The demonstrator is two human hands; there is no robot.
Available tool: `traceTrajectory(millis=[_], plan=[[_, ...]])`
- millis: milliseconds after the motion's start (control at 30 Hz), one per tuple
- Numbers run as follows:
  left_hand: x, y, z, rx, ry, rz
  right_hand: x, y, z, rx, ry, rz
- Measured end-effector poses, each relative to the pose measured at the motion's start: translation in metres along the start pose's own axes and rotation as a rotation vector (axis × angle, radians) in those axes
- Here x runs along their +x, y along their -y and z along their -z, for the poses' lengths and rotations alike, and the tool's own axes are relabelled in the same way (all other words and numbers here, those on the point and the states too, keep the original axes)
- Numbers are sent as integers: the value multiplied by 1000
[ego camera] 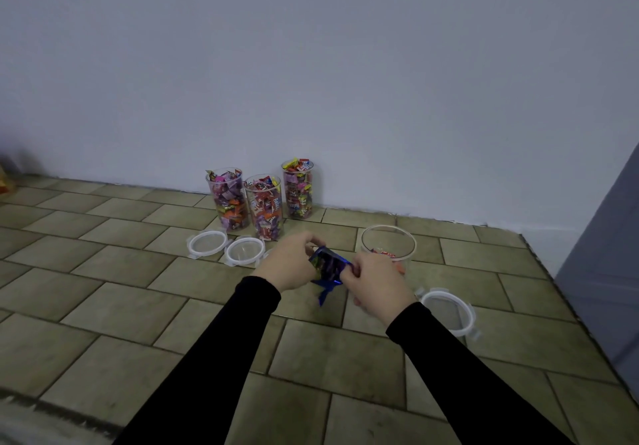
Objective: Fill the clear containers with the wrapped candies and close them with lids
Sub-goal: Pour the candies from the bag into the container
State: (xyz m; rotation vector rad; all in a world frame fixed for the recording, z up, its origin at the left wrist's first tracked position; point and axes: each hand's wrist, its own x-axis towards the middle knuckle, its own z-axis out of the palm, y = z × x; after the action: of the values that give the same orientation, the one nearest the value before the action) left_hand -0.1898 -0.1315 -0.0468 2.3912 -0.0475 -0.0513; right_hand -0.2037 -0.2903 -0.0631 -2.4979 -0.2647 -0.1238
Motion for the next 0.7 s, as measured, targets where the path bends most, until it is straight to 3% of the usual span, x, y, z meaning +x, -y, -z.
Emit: traceTrajectory(millis=[100, 167, 233, 333, 533, 633, 700], plan=[[-1, 7, -4, 28, -81, -98, 0, 2, 4, -24, -42, -4], [-6, 14, -6, -113, -70, -114, 0, 2, 5, -15, -59, 2], [-12, 24, -8, -299, -30, -31, -2, 3, 5, 0, -63, 2], [-17, 43, -23, -433, -29, 228, -6, 11, 8, -71, -50, 22], [-12, 56, -61, -130, 67, 245, -1, 31, 15, -125, 158, 79], [-7, 57, -65, -105, 117, 205, 14, 36, 18, -87, 334, 101], [-7, 56, -66, -184, 105, 222, 23, 35, 19, -64, 352, 107]])
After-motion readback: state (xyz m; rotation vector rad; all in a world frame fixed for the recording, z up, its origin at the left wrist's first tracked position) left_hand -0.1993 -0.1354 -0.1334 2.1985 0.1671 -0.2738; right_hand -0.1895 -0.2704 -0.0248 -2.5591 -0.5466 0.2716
